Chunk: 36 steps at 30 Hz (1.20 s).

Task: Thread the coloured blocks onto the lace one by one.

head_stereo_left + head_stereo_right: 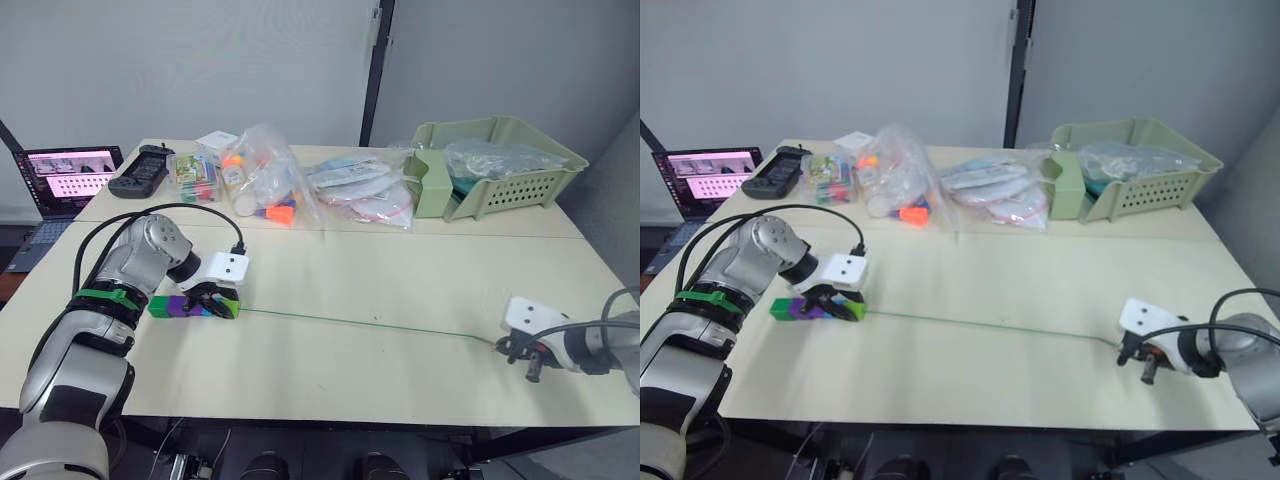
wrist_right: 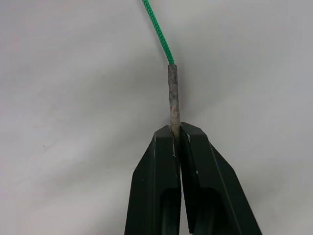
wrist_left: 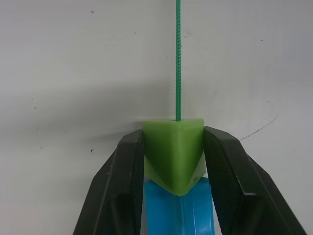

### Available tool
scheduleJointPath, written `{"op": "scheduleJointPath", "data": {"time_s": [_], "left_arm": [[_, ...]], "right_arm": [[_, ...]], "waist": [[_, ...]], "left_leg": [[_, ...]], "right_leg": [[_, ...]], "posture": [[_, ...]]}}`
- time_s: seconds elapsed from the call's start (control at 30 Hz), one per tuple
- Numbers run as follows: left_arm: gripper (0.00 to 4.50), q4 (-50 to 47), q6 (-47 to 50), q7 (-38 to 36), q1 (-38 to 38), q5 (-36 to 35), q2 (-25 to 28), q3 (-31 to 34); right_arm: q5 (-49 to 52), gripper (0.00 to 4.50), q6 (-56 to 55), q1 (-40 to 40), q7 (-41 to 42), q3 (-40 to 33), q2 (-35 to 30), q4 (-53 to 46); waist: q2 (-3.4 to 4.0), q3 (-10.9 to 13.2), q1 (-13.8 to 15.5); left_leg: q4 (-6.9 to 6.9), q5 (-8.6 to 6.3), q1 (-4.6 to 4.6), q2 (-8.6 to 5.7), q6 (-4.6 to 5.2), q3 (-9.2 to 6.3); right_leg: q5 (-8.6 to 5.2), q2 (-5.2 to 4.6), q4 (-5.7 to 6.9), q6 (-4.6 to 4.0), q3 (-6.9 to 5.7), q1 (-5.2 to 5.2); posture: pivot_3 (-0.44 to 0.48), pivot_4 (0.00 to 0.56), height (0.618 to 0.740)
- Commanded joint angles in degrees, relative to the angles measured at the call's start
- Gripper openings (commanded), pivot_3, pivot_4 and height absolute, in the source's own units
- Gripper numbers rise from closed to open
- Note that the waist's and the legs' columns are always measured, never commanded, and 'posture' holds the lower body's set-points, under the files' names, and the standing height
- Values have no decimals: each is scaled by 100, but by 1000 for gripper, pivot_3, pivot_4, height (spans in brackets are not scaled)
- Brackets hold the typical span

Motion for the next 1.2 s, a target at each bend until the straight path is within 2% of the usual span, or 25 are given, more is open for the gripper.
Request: {"op": "scheduleJointPath", "data": {"time_s": [0.03, 0.33, 0.77, 0.83, 0.9, 1.0, 1.07, 1.2], "left_arm": [[1276, -322, 142, -49, 84, -124, 196, -31], [1276, -424, 260, -21, 191, -143, 192, 107], [1276, -772, 564, -36, 369, -421, 248, 217], [2418, -793, 581, -44, 362, -438, 289, 185], [2994, -837, 622, -49, 373, -472, 323, 180], [3990, -915, 698, -43, 378, -506, 388, 263], [4500, -970, 783, -42, 378, -589, 432, 354], [4500, -934, 1002, 52, 332, -877, 446, 687]], "right_arm": [[-91, 0, -376, 45, -99, -201, 46, 251], [-113, 0, -752, -299, 8, 78, 483, 417], [-199, 0, -816, -577, 619, 473, 637, 462], [-203, 0, -834, -608, 630, 454, 659, 482], [-207, 0, -865, -622, 608, 420, 681, 488], [-25, 1039, -713, -679, 710, 283, 659, 328], [163, 1681, -507, -643, 834, 143, 571, 104], [721, 3074, 68, -417, 993, -356, 460, -406]], "waist": [[0, 0, -1], [-1, 0, -37], [-1, 0, -25], [-1, 0, -21], [-2, -1, -26], [-2, -1, -30], [-2, -1, -23], [-2, -1, -12]], "left_leg": [[0, 0, 0, 0, 0, 0], [1, 0, 15, 4, 0, 1], [0, 0, 23, 4, 0, 1], [1, 0, 25, 4, 0, 1], [1, 0, 25, 5, 0, 1], [0, 0, 26, 5, 0, 1], [0, 0, 25, 4, 0, 0], [2, 0, 25, -6, 0, -2]], "right_leg": [[0, 0, 0, 0, 0, 0], [0, 5, 2, 0, 2, 11], [0, 4, 5, -1, 2, 18], [0, 5, 5, -1, 2, 21], [0, 5, 5, -1, 2, 21], [0, 4, 6, -1, 2, 20], [0, 4, 9, -1, 2, 19], [0, -5, 43, -1, 4, 8]], "posture": [[0, 150, 734], [0, 150, 734], [0, 150, 734], [0, 150, 734], [0, 150, 734], [0, 150, 734], [0, 150, 734], [0, 150, 734]]}}
